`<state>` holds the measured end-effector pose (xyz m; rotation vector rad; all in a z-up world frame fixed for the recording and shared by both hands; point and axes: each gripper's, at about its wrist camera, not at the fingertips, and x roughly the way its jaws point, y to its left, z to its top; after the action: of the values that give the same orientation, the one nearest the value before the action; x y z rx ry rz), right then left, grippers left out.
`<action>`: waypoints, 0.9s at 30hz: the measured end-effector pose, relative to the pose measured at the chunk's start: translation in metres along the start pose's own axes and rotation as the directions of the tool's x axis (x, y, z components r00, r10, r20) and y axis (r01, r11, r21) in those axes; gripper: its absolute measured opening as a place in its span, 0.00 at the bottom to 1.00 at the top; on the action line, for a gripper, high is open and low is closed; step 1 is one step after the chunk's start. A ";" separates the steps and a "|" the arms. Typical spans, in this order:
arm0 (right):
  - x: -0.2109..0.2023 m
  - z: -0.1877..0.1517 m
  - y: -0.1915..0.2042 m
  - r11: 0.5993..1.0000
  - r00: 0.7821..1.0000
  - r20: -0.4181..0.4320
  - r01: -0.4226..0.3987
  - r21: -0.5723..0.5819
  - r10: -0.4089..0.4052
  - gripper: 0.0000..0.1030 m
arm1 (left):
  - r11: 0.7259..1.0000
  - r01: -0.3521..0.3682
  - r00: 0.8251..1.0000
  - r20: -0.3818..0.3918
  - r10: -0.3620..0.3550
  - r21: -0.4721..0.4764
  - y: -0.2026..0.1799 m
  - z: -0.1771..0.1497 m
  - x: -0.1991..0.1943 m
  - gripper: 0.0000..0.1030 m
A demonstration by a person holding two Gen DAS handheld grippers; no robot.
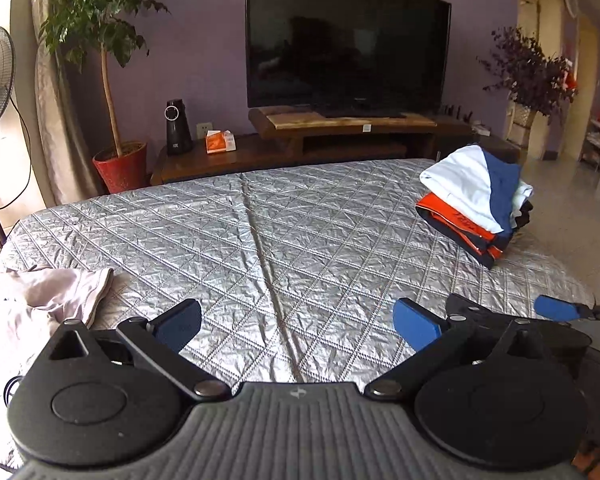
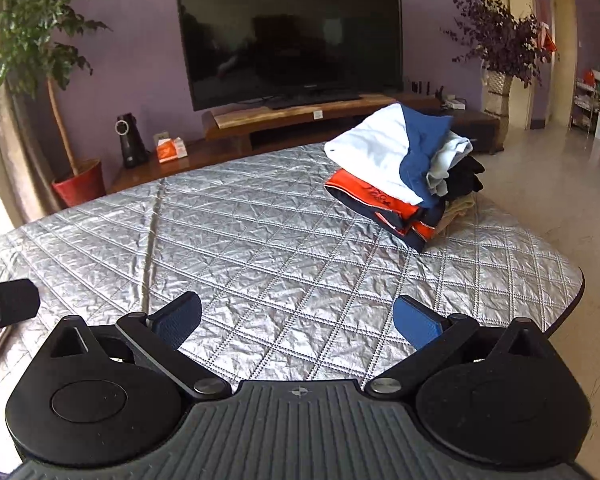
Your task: Fold clothes
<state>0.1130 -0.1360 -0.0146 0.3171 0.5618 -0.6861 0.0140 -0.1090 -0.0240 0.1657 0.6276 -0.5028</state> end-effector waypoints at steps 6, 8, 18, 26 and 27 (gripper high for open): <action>-0.012 -0.007 0.005 0.999 0.999 -0.022 -0.032 -0.039 0.031 1.00 | 0.998 0.025 1.000 0.018 -0.024 -0.062 -0.001 0.001 0.006 0.99; -0.019 -0.011 0.004 0.999 0.999 -0.021 -0.035 -0.042 0.034 1.00 | 0.998 0.019 0.999 0.032 -0.017 -0.060 -0.002 0.002 0.006 0.99; -0.048 -0.023 0.003 0.994 0.998 0.015 -0.061 -0.088 0.062 1.00 | 0.994 0.071 0.995 0.083 -0.064 -0.088 -0.005 0.001 -0.007 0.99; -0.045 -0.022 0.001 0.995 0.996 0.009 -0.089 -0.046 0.089 1.00 | 0.990 0.102 0.993 0.070 -0.095 -0.098 -0.008 0.007 0.006 0.99; -0.043 -0.021 0.001 0.995 0.996 0.007 -0.092 -0.037 0.092 1.00 | 0.989 0.110 0.992 0.067 -0.104 -0.102 -0.008 0.006 0.006 0.99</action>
<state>0.0780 -0.1039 -0.0065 0.3042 0.5472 -0.5875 0.0172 -0.1200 -0.0232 0.0163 0.6035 -0.5747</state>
